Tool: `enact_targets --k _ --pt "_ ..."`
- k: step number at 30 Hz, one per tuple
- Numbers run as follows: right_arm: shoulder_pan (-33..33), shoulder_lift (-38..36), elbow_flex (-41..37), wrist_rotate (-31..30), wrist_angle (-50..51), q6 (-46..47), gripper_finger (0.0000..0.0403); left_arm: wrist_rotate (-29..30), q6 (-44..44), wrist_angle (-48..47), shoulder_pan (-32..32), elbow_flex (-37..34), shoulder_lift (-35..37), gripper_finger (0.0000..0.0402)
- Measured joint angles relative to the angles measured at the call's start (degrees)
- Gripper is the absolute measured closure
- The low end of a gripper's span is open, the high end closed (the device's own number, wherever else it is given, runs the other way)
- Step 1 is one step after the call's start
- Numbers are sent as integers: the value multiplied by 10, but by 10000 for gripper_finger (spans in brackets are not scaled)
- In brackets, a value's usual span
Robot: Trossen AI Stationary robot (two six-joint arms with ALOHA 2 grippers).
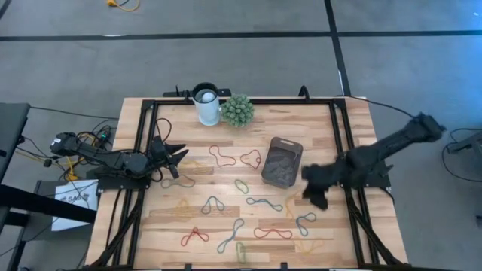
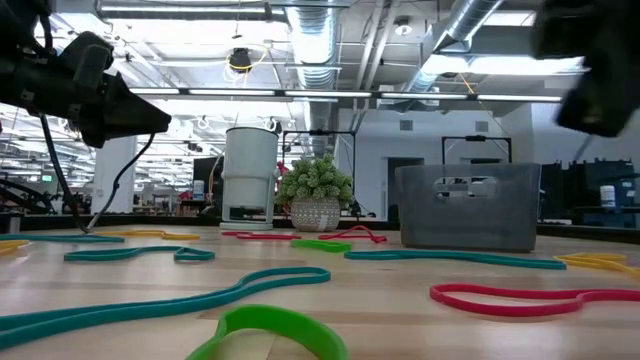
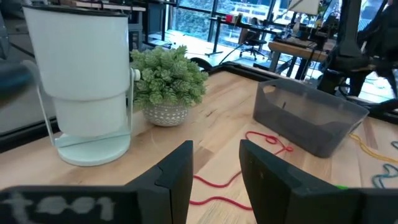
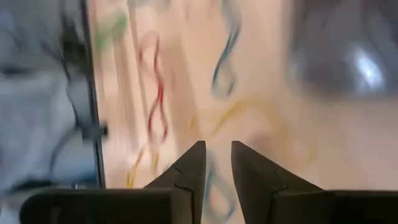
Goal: Pick and place items into bin
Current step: Put the blue rubber band into the black bin
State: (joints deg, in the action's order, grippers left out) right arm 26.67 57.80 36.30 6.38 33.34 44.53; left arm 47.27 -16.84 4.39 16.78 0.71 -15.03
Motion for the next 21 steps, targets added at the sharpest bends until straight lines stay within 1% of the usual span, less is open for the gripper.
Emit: enact_targets --k 1,3,5,9,12,15,21 --pt "27 26 15 -6 4 25 333 0 3 0 0 0 0 281" --pt "76 75 40 -39 8 77 333 3 4 -1 0 0 0 281" --pt "111 121 59 -69 8 120 333 6 4 -1 0 0 0 281" --pt "148 219 88 -72 9 145 333 13 4 -1 0 0 0 281" --pt "154 280 100 -60 9 137 333 31 9 -1 0 0 0 281" --pt "147 320 105 -50 11 120 333 51 11 -1 0 0 0 281" --pt "117 341 108 -50 10 90 333 59 11 -1 0 0 0 281"
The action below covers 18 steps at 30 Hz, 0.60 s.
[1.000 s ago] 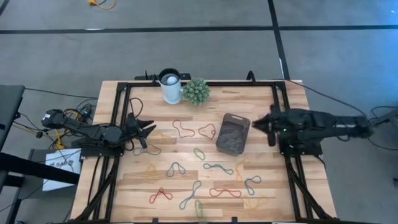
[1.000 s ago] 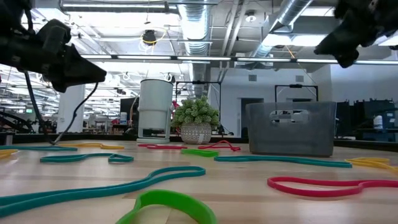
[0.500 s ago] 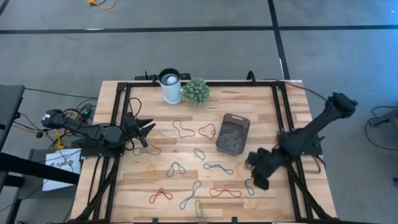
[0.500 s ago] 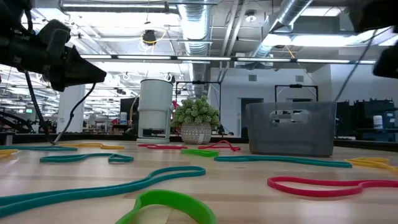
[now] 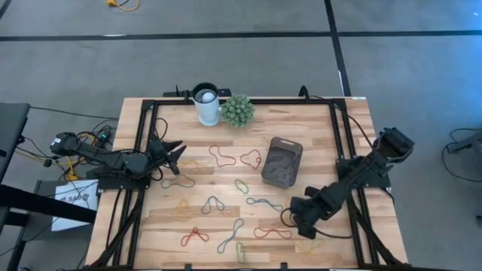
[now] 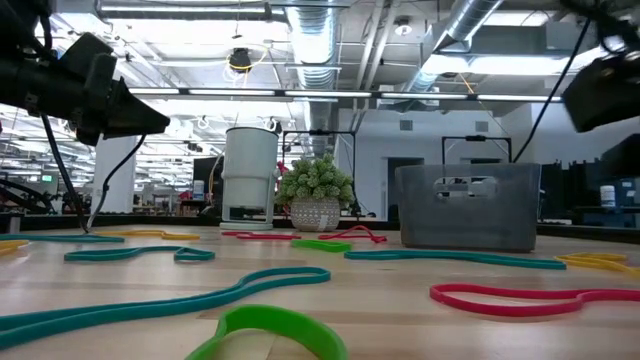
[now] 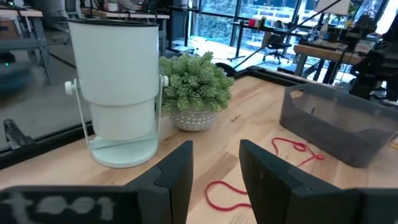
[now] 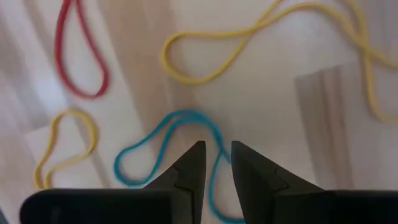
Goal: Pick and place items into bin
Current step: Put the blue rubber band into the black bin
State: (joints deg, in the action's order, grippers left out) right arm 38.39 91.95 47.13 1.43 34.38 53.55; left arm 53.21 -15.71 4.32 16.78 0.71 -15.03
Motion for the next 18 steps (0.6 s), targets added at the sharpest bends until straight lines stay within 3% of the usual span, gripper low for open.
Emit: enact_targets --k 9,18 --pt "-17 36 3 34 2 -1 333 0 1 1 0 0 0 281" --pt "-12 8 -2 62 -4 4 355 -4 1 -3 0 0 0 281"
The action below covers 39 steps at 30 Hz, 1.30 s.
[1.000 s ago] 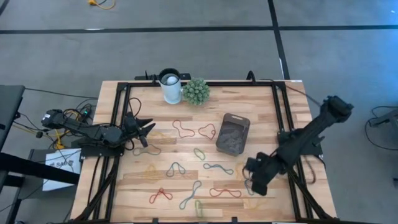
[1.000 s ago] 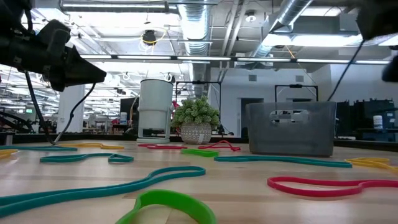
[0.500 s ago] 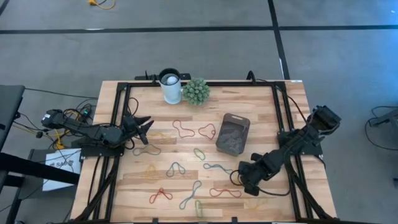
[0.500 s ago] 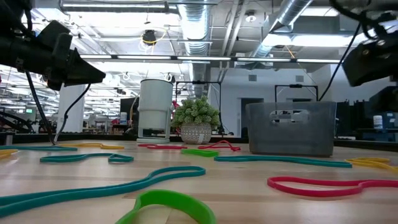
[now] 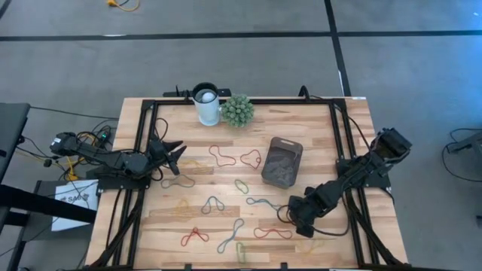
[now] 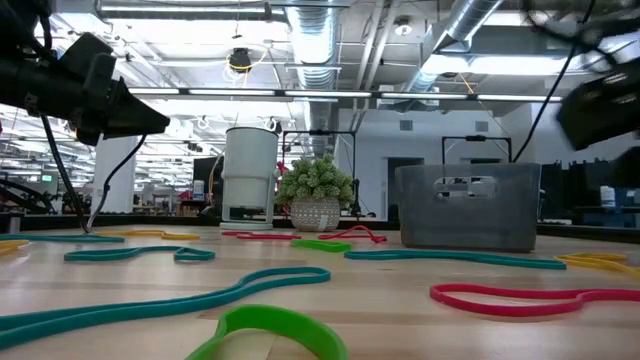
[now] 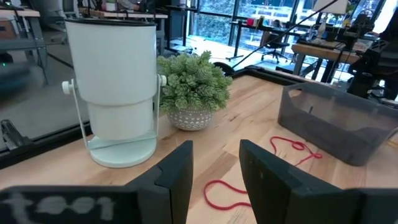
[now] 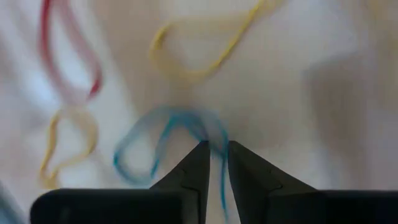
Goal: Pick and place items into bin
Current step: Put the blue rubber band into the black bin
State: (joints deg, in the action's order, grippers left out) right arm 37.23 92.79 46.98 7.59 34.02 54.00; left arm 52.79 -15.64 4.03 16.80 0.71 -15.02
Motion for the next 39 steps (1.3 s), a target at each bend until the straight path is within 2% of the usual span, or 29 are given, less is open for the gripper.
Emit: enact_targets --k 4,10,19,25,30,33,36,39 --pt "8 -3 0 8 -1 0 363 -8 0 0 0 0 0 281" --pt "25 4 -5 -37 -7 0 371 -14 -1 -1 0 0 0 281" --pt "24 6 -12 -50 -15 -12 398 -13 -13 -2 0 0 0 281" --pt "8 2 33 -72 1 -31 401 -11 -13 -2 0 0 0 281" --pt "-2 2 95 -68 64 -69 402 -11 -13 -2 0 0 0 281" --pt "-2 2 151 -136 128 -128 402 -10 -13 -2 0 0 0 281" --pt "-2 2 216 -260 188 -197 402 -10 -13 0 0 0 0 281" --pt "-2 2 282 -411 293 -225 402 -10 -13 0 0 0 0 281"
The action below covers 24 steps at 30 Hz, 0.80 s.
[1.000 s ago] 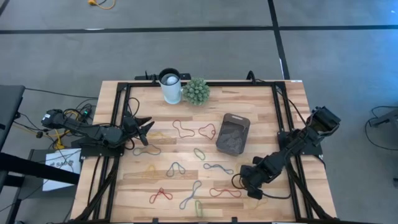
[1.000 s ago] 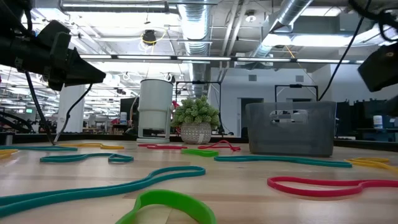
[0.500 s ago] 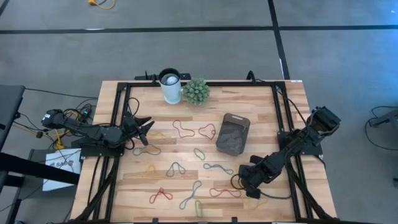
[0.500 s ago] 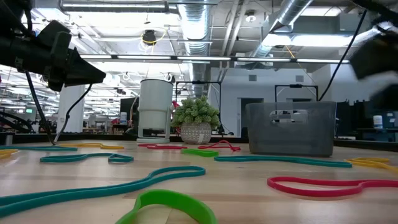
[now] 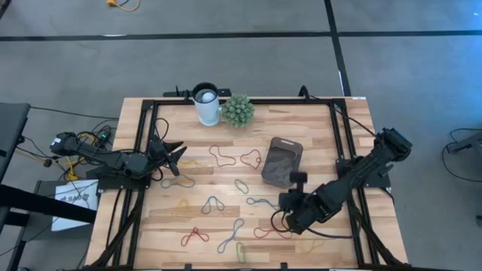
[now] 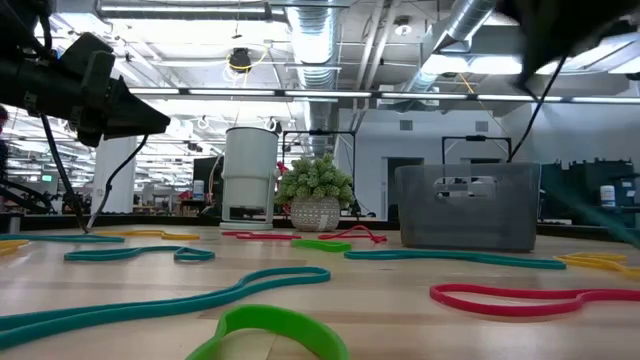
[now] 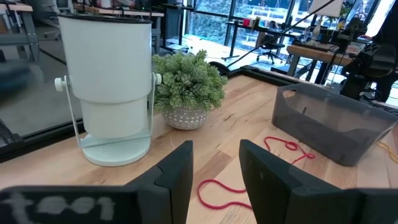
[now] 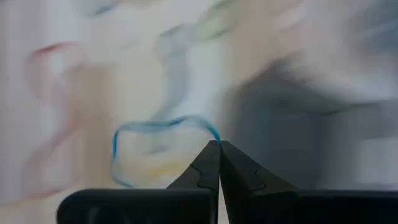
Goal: Pick and place items into bin
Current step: Put the blue rubber band into the black bin
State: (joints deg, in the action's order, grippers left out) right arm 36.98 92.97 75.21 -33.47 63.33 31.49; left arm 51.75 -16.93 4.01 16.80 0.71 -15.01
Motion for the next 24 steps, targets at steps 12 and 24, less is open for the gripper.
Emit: enact_targets --k 12,24 --pt "-77 -19 109 -253 251 22 403 1 0 0 0 0 0 281" --pt "-276 -20 108 -159 266 -45 403 0 0 0 0 0 0 281"
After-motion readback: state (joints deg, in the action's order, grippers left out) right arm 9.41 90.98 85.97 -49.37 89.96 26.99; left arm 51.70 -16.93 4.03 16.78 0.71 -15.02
